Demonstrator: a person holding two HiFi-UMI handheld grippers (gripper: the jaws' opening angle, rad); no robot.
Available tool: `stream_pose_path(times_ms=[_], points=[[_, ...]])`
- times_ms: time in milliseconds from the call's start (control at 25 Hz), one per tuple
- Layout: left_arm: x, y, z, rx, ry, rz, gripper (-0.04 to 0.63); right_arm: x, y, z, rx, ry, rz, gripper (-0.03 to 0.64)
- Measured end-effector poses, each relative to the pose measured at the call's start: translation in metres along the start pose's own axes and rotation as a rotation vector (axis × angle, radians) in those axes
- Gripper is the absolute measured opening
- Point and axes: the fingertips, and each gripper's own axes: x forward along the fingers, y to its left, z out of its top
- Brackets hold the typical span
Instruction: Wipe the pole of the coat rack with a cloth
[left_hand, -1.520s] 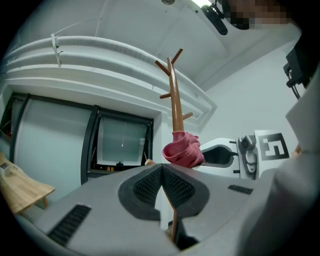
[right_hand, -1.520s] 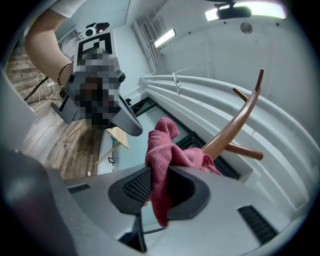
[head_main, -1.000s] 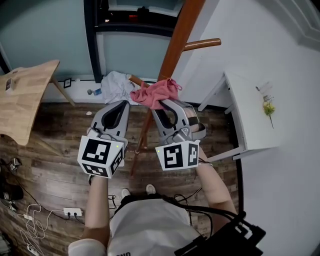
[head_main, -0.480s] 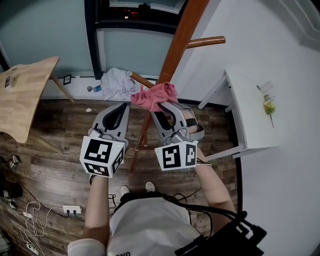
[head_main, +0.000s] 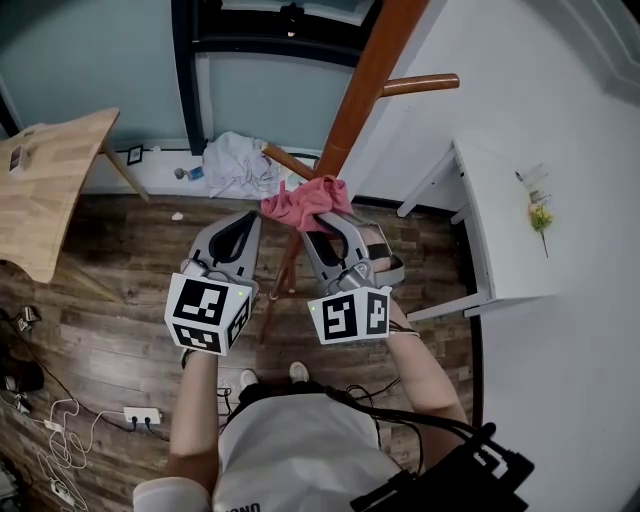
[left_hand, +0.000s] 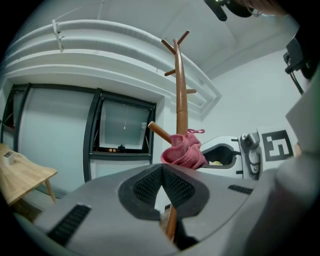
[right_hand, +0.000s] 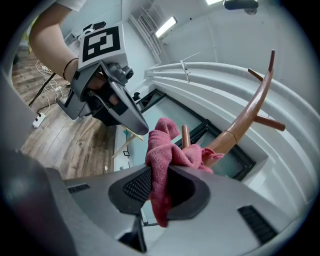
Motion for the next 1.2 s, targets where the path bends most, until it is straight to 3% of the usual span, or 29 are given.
stream_pose_path(times_ms=[1200], points=[[-0.001, -0.002, -0.054, -0.031, 0.121, 0.016, 0.012, 0.008, 0.059, -0.038, 0.046, 0.086, 0.12, 0.083]])
